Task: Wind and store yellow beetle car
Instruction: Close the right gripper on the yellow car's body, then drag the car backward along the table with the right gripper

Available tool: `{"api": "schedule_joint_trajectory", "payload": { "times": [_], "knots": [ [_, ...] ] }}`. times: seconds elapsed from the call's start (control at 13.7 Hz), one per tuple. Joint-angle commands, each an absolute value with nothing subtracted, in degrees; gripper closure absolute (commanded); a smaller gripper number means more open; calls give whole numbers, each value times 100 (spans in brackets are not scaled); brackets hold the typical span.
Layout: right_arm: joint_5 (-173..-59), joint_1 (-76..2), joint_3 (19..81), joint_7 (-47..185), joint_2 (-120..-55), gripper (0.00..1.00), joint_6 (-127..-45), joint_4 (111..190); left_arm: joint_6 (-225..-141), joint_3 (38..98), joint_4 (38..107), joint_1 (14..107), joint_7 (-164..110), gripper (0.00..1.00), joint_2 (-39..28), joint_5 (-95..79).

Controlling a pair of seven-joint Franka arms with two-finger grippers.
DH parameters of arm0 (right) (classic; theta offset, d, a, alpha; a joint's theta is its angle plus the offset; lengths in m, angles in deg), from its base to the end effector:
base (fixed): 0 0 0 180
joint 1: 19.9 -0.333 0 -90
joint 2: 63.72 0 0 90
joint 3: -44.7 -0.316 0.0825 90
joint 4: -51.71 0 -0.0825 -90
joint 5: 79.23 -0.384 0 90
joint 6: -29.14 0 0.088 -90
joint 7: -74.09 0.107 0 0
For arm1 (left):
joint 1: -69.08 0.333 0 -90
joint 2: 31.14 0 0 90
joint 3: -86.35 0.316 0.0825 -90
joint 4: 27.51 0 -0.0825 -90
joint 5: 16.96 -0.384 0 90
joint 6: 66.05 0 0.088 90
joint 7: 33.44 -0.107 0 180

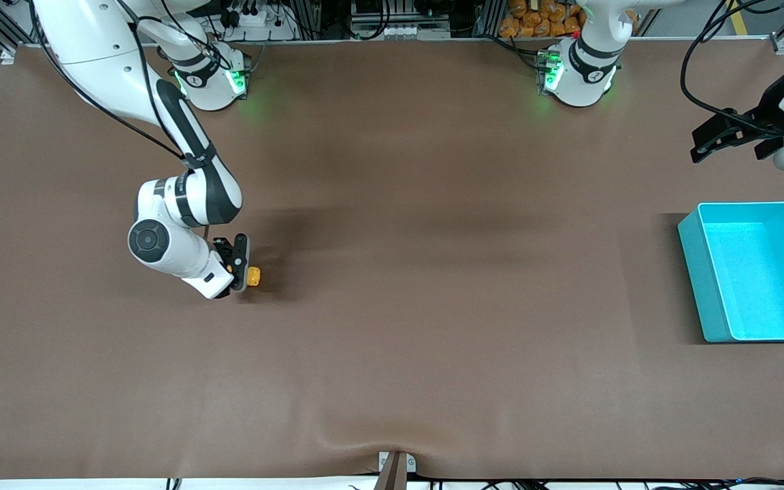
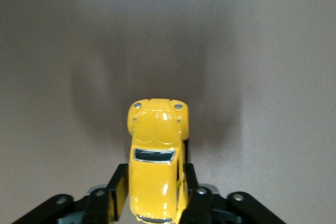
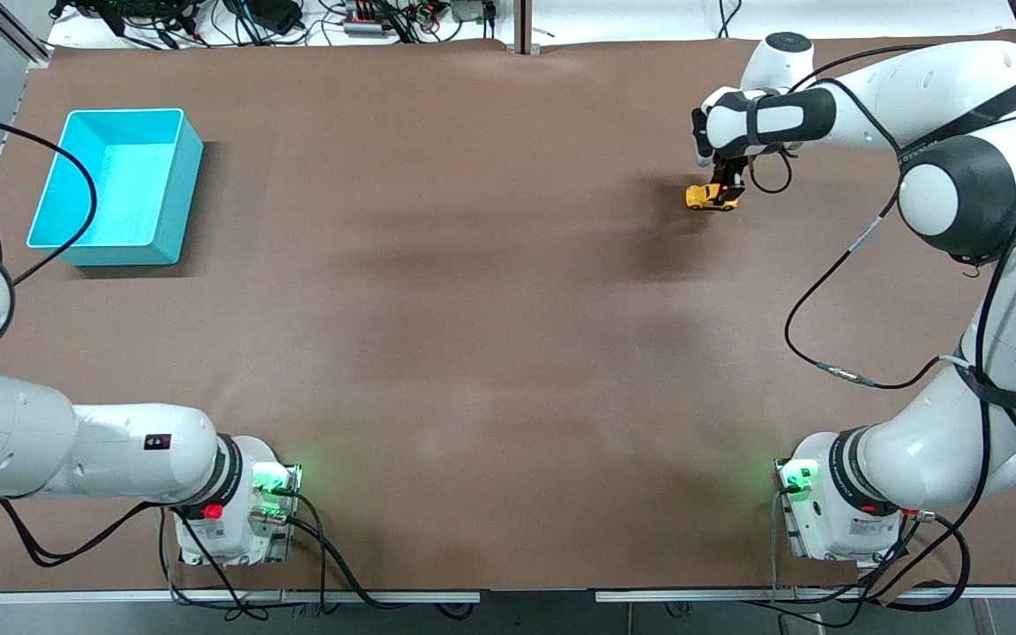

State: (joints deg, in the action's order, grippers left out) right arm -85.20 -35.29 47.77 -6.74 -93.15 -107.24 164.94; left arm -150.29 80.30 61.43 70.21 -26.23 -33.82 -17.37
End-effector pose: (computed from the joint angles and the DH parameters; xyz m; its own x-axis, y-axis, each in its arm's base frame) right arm 0.5873 0.1299 0.1969 0.0200 0.9996 0.0191 0.9934 -0.0177 -0.1136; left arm 0.5277 -0.0461 0.6497 0.9986 0.0410 -0.0337 0.0405 -0.9990 -0.0164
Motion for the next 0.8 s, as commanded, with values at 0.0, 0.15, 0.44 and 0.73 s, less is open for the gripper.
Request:
{"api": "schedule_joint_trajectory", "payload": {
  "times": [0.0, 0.15, 0.44, 0.73],
  "knots": [
    [-8687, -3528, 4725, -783, -9299, 74, -10692, 16500, -14972, 8002, 6073, 7075, -2623, 0, -3360, -1652],
    [-8687, -3528, 4734, -783, -9299, 76, -10692, 16500, -14972, 8002, 6082, 7075, -2623, 0, -3360, -1652],
    [-8687, -3441, 4743, -827, -9334, 76, -10666, 16517, -14972, 8002, 6082, 7084, -2623, 0, -3360, -1652],
    [-8679, -3353, 4751, -835, -9360, 76, -10657, 16535, -14972, 8002, 6082, 7075, -2623, 0, -3360, -1652]
  ]
}}
